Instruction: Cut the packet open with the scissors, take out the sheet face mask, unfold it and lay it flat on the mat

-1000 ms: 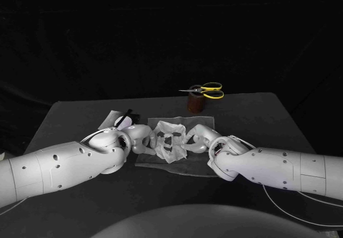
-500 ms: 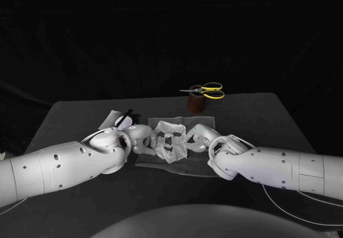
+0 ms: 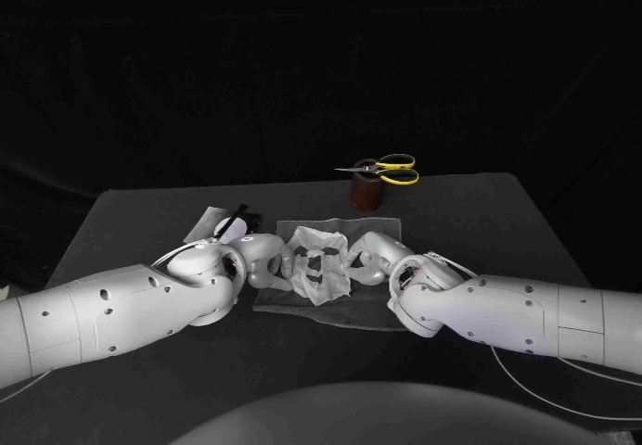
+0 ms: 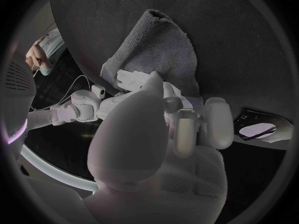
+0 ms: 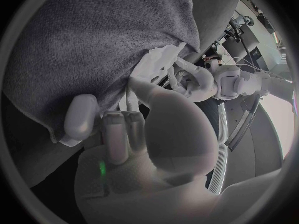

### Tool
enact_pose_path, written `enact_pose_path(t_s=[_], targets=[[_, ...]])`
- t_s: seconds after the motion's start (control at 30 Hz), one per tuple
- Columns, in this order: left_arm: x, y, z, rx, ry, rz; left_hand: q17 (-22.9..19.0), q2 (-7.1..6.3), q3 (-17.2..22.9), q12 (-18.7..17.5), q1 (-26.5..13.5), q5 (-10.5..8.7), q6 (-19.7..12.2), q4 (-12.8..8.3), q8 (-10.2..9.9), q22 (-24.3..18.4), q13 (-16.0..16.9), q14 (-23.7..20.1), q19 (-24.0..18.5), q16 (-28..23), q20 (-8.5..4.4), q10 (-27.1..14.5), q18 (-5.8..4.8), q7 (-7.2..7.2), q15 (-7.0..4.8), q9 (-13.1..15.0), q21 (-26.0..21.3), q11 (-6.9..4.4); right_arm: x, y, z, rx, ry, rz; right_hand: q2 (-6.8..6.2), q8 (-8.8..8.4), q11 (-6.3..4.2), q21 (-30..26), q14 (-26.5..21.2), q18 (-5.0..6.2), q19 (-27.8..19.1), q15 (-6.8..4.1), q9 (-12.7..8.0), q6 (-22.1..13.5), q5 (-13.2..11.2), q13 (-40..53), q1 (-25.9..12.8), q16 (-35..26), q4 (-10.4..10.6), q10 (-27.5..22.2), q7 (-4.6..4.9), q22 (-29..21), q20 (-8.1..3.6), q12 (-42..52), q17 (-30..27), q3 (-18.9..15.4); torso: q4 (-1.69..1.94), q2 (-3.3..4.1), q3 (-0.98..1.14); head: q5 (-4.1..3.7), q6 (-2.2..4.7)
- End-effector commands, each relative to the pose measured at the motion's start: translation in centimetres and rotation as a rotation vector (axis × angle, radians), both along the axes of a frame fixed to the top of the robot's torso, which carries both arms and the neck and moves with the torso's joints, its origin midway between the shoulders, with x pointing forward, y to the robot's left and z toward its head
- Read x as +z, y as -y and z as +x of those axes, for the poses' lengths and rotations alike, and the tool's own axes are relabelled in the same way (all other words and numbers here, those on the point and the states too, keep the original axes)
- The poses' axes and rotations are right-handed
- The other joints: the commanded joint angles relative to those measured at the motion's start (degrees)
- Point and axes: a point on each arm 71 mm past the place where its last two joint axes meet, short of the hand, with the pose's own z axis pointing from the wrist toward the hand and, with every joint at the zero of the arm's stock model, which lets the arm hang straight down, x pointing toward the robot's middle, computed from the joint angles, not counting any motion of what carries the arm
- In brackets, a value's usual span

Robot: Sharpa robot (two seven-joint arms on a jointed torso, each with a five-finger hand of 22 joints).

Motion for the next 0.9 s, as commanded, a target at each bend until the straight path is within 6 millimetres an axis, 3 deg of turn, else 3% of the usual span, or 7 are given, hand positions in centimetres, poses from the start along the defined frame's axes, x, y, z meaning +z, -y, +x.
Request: enact_pose_path(t_s=[0.03,0.7,0.9], targets=[[-0.3,0.1,-0.3,-0.011,-0.028,0.011,13.1,0.5,-0.1,0.2,0.0,-0.32,-0.5,0.0,0.3,0.1,0.0,5.3,0.4,0.3,0.1,0.5,-0.46,-0.1,-0.22,0.0,0.3,0.04,-0.3,0.3,-0.1,-0.01,0.011,-0.014,0.09,0.78,-0.45,0.2,6.0,0.18,0.3,-0.48,2.3,0.5,-0.5,15.1,-0.8,0.4,-0.2,6.0,0.01,0.2,-0.32,0.4,15.1,0.8,0.0,0.0,-0.01,0.03,0.0],[-0.4,-0.1,-0.3,-0.011,-0.038,0.018,13.0,0.67,0.0,0.4,0.1,-0.32,-0.6,0.0,0.4,0.1,0.1,5.3,0.5,0.3,0.11,0.6,-0.47,-0.08,-0.21,0.0,0.4,0.05,0.3,2.6,-0.3,-0.053,0.053,-0.008,0.37,1.4,-0.78,0.5,6.0,0.12,0.5,-0.76,2.9,1.0,-0.8,15.1,-2.0,0.4,-0.9,6.0,-0.37,0.6,-0.56,0.4,15.1,2.6,-0.14,-0.05,0.02,-0.18,0.0],[-0.4,-0.1,-0.3,-0.009,-0.039,0.02,13.0,0.69,-0.1,0.5,0.1,-0.33,-0.7,0.0,0.4,0.2,0.2,5.3,0.5,0.3,0.12,0.6,-0.5,-0.07,-0.2,0.0,0.4,0.06,0.3,3.2,-0.5,-0.049,0.031,-0.022,0.31,1.45,-0.8,0.5,6.0,0.12,0.5,-0.77,2.9,1.1,-0.8,15.1,-2.1,0.4,-1.0,6.0,-0.39,0.6,-0.58,0.4,15.1,2.7,-0.04,-0.03,0.06,-0.3,0.0]])
